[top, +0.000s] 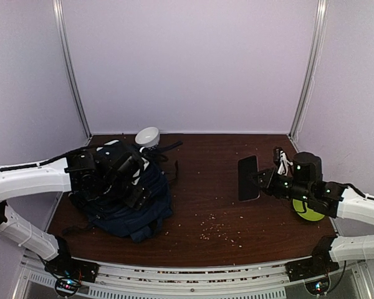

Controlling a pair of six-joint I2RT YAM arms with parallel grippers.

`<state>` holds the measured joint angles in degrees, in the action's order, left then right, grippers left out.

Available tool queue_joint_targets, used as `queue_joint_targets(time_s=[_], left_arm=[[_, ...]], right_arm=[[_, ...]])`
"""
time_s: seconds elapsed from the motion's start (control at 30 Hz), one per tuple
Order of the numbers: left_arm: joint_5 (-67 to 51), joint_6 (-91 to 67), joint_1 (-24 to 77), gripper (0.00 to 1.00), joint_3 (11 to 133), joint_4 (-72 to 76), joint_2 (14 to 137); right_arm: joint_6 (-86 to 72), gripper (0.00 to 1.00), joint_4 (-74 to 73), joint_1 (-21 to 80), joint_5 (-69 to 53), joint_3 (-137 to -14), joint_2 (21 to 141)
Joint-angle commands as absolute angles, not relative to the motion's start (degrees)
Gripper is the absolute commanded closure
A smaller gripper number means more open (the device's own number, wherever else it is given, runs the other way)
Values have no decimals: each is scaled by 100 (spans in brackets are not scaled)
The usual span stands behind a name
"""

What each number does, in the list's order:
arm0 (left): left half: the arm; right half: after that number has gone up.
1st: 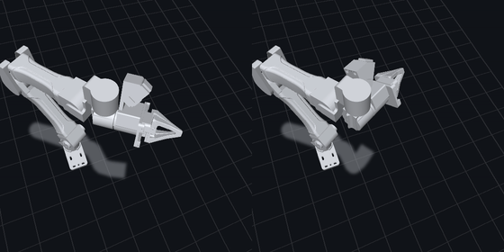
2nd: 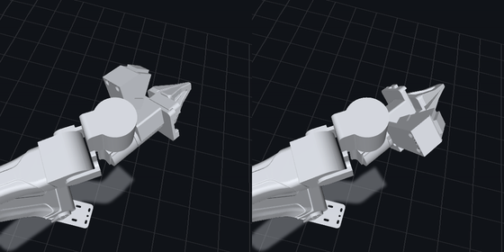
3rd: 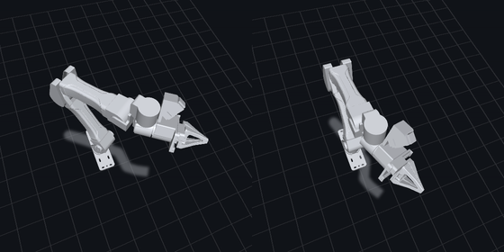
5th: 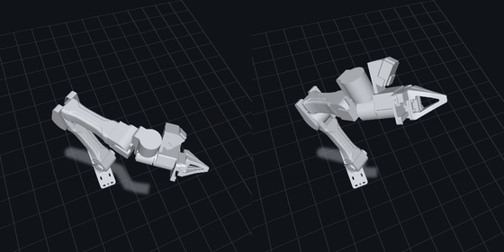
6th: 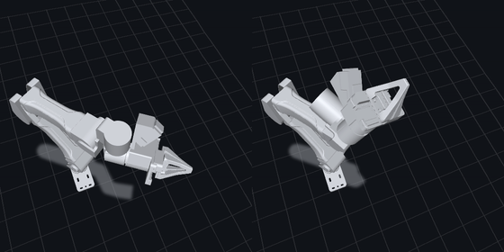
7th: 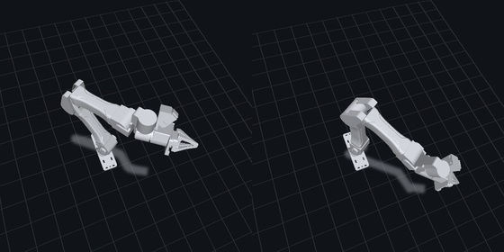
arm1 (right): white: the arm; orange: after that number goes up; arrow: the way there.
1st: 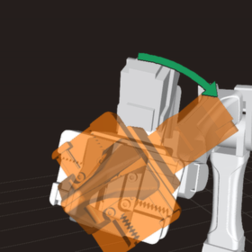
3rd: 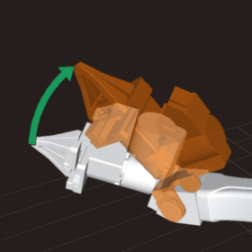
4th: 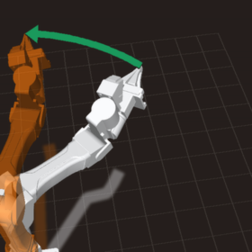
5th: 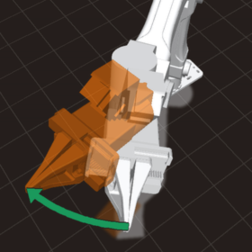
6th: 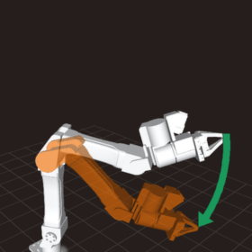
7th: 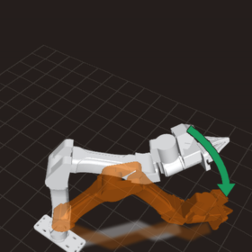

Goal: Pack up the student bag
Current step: Pick up the personal item from the center of the board, then place the personal item in the student bag.

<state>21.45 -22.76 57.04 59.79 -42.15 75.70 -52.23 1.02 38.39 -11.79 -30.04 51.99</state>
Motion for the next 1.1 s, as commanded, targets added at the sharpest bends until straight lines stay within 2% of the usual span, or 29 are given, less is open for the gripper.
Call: queue_joint_targets(time_s=[0.0, 0.27, 0.37, 0.43, 0.63, 0.67, 0.83, 1.07], left_arm=[[1707, -2630, 5686, 15, 6012, -4429, 8012], [2328, -2540, 5687, 15, 6445, -4643, 9025], [2877, -2536, 5687, 20, 6508, -4840, 9169], [3227, -2549, 5687, 35, 6576, -4977, 9318], [3516, -2586, 5689, 93, 6822, -5124, 9269], [3505, -2592, 5687, 100, 6892, -5117, 9164], [3051, -2461, 5687, 100, 7563, -5002, 8748], [1944, -2553, 5687, 100, 8661, -4508, 8807]], right_arm=[[-5209, 100, 481, 4143, -1198, -3080, 5052], [-5282, 100, 317, 4406, -914, -3055, 4821], [-5273, 100, 255, 4447, -852, -3062, 4756], [-5273, 100, 242, 4456, -837, -3071, 4746], [-5188, 100, 139, 4489, -892, -3227, 4741], [-5152, 100, 85, 4498, -897, -3259, 4718], [-5044, 100, 29, 4526, -954, -3243, 4640], [-5211, 100, 320, 4877, -1263, -3256, 4720]])
